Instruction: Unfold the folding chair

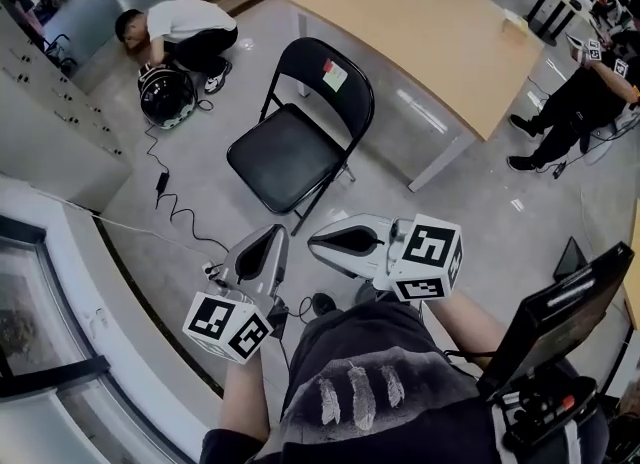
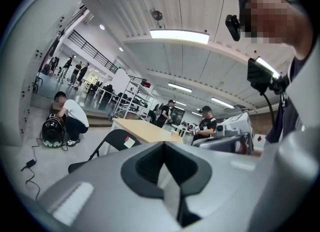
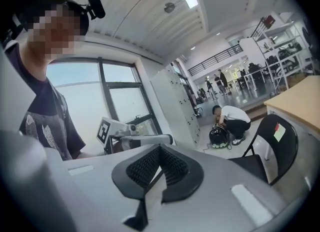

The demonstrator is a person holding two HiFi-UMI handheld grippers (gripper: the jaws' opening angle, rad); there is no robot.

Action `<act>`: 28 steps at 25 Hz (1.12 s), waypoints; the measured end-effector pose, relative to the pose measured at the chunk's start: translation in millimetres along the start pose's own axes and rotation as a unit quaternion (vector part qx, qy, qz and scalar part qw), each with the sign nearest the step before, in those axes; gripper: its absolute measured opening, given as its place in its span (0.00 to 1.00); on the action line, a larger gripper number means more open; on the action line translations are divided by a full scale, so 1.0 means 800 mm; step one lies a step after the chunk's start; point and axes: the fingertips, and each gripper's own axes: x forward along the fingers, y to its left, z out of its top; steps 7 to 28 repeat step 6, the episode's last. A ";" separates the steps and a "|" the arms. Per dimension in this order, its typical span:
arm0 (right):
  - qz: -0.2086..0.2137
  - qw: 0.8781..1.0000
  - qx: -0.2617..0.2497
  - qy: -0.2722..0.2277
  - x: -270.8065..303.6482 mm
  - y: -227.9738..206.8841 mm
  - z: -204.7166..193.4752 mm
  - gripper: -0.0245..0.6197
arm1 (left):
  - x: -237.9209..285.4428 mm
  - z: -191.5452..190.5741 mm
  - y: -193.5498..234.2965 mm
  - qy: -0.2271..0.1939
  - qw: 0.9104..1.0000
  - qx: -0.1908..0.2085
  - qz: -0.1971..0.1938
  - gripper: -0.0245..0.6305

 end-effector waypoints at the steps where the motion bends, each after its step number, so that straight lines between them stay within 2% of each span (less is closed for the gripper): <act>1: 0.000 1.000 -0.006 0.001 0.001 -0.002 0.001 0.04 | 0.002 0.003 0.002 -0.002 1.000 0.001 0.002 0.04; 6: 0.036 0.999 -0.017 0.010 0.003 -0.009 0.008 0.04 | 0.009 0.009 0.008 -0.012 0.999 -0.009 0.034 0.04; 28: 0.036 0.999 -0.017 0.010 0.003 -0.009 0.008 0.04 | 0.009 0.009 0.008 -0.012 0.999 -0.009 0.034 0.04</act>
